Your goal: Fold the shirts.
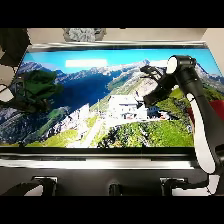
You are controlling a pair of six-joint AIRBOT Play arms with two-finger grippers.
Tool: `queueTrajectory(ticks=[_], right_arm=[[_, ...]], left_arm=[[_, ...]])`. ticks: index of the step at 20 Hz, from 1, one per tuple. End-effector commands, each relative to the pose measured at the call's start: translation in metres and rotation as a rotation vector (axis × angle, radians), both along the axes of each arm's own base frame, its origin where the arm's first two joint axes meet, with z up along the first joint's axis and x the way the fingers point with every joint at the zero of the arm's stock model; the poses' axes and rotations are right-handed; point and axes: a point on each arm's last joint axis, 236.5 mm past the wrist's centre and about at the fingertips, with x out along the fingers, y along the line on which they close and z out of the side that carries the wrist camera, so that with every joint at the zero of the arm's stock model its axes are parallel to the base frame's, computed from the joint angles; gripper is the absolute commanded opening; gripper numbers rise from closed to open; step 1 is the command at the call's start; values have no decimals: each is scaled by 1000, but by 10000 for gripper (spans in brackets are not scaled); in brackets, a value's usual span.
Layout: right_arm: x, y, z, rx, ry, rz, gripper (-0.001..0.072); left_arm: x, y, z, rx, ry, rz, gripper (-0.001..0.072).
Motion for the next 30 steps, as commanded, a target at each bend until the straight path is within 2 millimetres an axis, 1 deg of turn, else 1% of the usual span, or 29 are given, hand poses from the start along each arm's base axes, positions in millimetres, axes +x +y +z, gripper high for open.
queueTrajectory(ticks=[1,3,4,5,7,9,10,11,12,14,17,18,19,20,21,22,24,25,26,28,30], right_arm=[[0,0,0,0,1,0,608],[0,0,0,1,1,0,607],[6,1,0,5,-26,-3,606],[17,3,2,14,-71,-9,607],[38,4,5,22,-160,-21,607],[43,4,6,19,-181,-18,610],[48,4,7,17,-205,-10,620],[54,2,9,9,-234,-6,709],[61,-1,11,-3,-262,-8,705],[71,-2,14,-7,-309,-13,704],[79,-2,17,-3,-344,-16,703],[80,-1,17,-3,-349,-17,703],[81,-1,17,-2,-350,-17,703],[80,-1,17,-3,-348,-16,703],[80,-1,16,-4,-347,-11,702],[80,-1,14,-5,-340,-10,698],[77,-2,10,-8,-323,-8,691],[76,-1,8,-7,-312,-8,682],[74,-1,6,-6,-301,-7,683],[70,0,2,-6,-275,-5,683],[66,-1,-1,-8,-255,-3,683]], left_arm=[[0,0,0,1,0,-1,463],[0,0,0,1,0,-1,462],[0,0,0,1,0,-1,463],[1,0,0,0,-6,0,463],[19,1,4,2,-77,4,463],[35,1,9,2,-144,8,463],[39,-1,11,-6,-163,8,462],[46,0,13,-1,-189,9,462],[56,3,16,6,-232,14,462],[77,14,27,35,-332,27,460],[108,26,53,17,-501,96,464],[120,32,62,-17,-566,162,567],[130,42,65,-103,-603,299,717],[137,58,60,-215,-604,455,720],[142,76,50,-303,-588,565,720],[147,96,35,-413,-559,691,720],[152,129,1,-659,-482,943,720],[155,141,-15,-722,-460,1011,720],[158,154,-31,-745,-453,1051,720],[168,172,-55,-732,-483,1098,720],[178,182,-75,-694,-523,1130,720]])
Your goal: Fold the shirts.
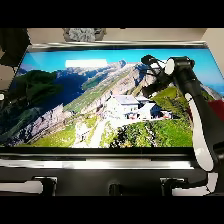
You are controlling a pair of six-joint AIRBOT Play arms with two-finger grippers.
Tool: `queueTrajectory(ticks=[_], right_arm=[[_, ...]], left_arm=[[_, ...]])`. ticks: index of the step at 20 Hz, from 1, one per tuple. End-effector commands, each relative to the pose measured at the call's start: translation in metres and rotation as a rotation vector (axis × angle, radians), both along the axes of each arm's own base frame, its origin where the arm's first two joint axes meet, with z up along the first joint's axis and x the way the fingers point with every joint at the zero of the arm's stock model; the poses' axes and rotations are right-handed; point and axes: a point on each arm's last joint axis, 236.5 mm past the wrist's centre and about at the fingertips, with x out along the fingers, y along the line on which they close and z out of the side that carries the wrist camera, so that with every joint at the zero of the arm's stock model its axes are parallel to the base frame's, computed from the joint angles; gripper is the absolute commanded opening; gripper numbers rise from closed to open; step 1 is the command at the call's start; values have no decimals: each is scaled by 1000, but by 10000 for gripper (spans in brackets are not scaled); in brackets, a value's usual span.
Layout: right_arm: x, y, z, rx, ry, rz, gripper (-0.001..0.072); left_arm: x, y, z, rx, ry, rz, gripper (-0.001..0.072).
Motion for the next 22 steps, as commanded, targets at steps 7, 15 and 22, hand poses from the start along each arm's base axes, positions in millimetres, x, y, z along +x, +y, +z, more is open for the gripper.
queueTrajectory(ticks=[7,15,22], right_arm=[[-20,13,-7,54,97,11,683],[-43,-4,-1,-24,160,42,666],[-85,-55,123,-159,-93,-25,666]], left_arm=[[81,27,-47,40,-89,44,720],[91,-29,24,256,-159,-415,31],[-27,-176,279,612,-516,-870,30]])
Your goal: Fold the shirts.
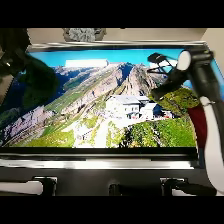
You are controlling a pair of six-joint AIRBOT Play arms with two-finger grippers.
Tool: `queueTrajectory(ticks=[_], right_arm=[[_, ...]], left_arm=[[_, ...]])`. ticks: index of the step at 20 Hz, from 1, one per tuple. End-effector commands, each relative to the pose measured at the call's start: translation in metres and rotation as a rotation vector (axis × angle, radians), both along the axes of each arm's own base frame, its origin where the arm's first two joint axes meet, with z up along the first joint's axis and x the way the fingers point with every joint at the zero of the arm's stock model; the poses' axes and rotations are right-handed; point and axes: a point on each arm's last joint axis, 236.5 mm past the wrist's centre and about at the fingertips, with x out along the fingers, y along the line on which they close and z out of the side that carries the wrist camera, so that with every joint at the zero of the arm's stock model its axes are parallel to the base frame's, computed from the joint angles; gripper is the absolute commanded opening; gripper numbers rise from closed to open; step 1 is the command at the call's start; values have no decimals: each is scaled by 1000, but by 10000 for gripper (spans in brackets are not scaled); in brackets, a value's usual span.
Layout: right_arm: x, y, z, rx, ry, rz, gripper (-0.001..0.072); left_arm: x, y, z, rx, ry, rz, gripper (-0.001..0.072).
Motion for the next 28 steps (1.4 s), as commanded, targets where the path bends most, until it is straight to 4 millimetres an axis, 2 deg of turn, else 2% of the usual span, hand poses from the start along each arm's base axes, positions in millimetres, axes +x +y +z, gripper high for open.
queueTrajectory(ticks=[1,3,5,6,8,10,12,15,16,17,18,20,21,23,24,25,26,28], right_arm=[[-31,-20,67,-33,-146,-26,666],[-53,-24,102,-18,-232,-30,666],[-79,-28,131,-5,-298,-34,666],[-92,-31,142,1,-321,-36,666],[-118,-35,155,6,-336,-40,666],[-143,-39,160,7,-321,-45,666],[-162,-42,158,6,-283,-54,666],[-169,-42,151,13,-236,-80,666],[-165,-42,151,13,-241,-80,666],[-160,-41,150,13,-243,-79,666],[-155,-40,147,11,-235,-78,666],[-138,-37,134,2,-198,-75,665],[-127,-35,126,-5,-179,-70,665],[-98,-28,97,-20,-127,-31,667],[-83,-24,72,-31,-81,-4,667],[-72,-21,45,-43,-25,19,666],[-62,-17,14,-50,35,51,666],[-48,-9,-42,-49,140,94,663]], left_arm=[[-91,-95,96,147,-135,-274,31],[-134,-148,125,145,-183,-383,31],[-168,-194,136,117,-201,-483,31],[-180,-215,134,104,-195,-535,31],[-199,-258,116,71,-141,-645,31],[-212,-299,71,107,-47,-752,31],[-225,-335,11,144,78,-853,31],[-255,-384,-90,164,314,-997,33],[-265,-394,-118,173,392,-1037,153],[-273,-398,-135,164,473,-1055,469],[-278,-396,-143,156,535,-1061,655],[-265,-367,-143,232,552,-1044,654],[-251,-341,-139,291,556,-999,654],[-225,-279,-136,402,586,-871,654],[-222,-249,-139,437,629,-825,654],[-226,-230,-144,432,680,-806,654],[-233,-217,-153,413,734,-794,652],[-254,-206,-179,389,825,-792,650]])
